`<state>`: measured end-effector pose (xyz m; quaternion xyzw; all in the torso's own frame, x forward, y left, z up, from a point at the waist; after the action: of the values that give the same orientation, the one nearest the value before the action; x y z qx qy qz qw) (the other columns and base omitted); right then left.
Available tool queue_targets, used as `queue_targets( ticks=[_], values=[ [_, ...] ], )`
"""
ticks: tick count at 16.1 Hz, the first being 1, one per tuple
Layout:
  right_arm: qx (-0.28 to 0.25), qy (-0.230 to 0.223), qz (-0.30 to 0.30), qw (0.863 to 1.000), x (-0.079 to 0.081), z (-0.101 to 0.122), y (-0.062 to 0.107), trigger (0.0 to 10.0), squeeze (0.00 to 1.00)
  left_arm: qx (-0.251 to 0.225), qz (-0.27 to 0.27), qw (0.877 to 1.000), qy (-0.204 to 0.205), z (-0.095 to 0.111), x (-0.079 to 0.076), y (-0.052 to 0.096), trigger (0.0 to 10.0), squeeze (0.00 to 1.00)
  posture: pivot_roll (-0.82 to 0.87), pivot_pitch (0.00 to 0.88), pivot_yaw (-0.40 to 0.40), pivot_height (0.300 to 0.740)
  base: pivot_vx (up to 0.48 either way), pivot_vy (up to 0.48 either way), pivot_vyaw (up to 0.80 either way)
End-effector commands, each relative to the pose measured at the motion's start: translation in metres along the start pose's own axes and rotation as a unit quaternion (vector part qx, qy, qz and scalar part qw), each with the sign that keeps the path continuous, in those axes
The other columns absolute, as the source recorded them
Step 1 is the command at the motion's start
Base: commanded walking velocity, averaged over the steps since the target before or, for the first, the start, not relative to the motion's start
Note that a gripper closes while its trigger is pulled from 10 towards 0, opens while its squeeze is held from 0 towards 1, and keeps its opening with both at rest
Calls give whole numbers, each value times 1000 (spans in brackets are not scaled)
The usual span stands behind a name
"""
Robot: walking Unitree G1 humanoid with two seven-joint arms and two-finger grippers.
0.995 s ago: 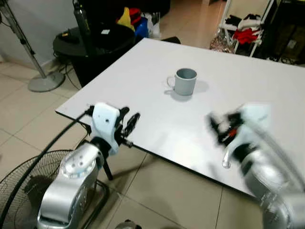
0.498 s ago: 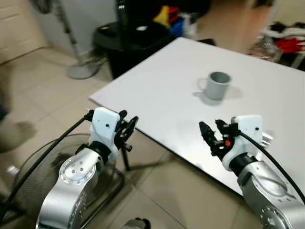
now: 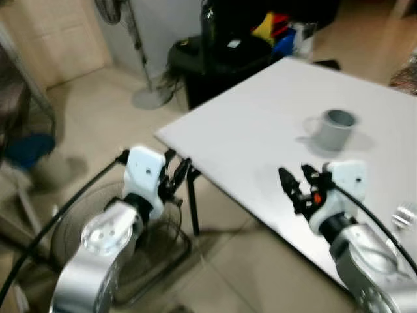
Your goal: Setting the table
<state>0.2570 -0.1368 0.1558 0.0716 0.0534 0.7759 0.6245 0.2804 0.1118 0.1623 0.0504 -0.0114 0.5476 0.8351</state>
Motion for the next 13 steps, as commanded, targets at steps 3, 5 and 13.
queue_targets(
  ticks=[3, 5, 13],
  values=[
    [-1, 5, -3, 1000, -1, 0, -2, 10000, 0, 11, 25, 999, -19, -4, 6, 3, 10000, 0, 97, 0, 62, 740, 0, 0, 800],
    [2, 0, -2, 1000, -1, -2, -2, 10000, 0, 9, 31, 999, -22, -4, 7, 5, 10000, 0, 100, 0, 58, 740, 0, 0, 800],
    [12, -3, 9, 1000, 3, -8, -4, 10000, 0, 26, 45, 999, -10, -12, 8, 11, 10000, 0, 114, 0, 38, 740, 0, 0, 800]
  ],
)
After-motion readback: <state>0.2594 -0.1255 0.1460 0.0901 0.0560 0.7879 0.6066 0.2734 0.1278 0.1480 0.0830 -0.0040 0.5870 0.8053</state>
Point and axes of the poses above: a point about 5 cm out from each wrist's last joint towards the gripper, its own y axis pointing back from the gripper into the wrist, its own z axis along the axis of the wrist's last joint, x = y × z, the point moved 5 cm from there along -y, pointing out of the wrist towards the gripper, and after that the axes turned 2 degrees about y, right-handed, at the moved point
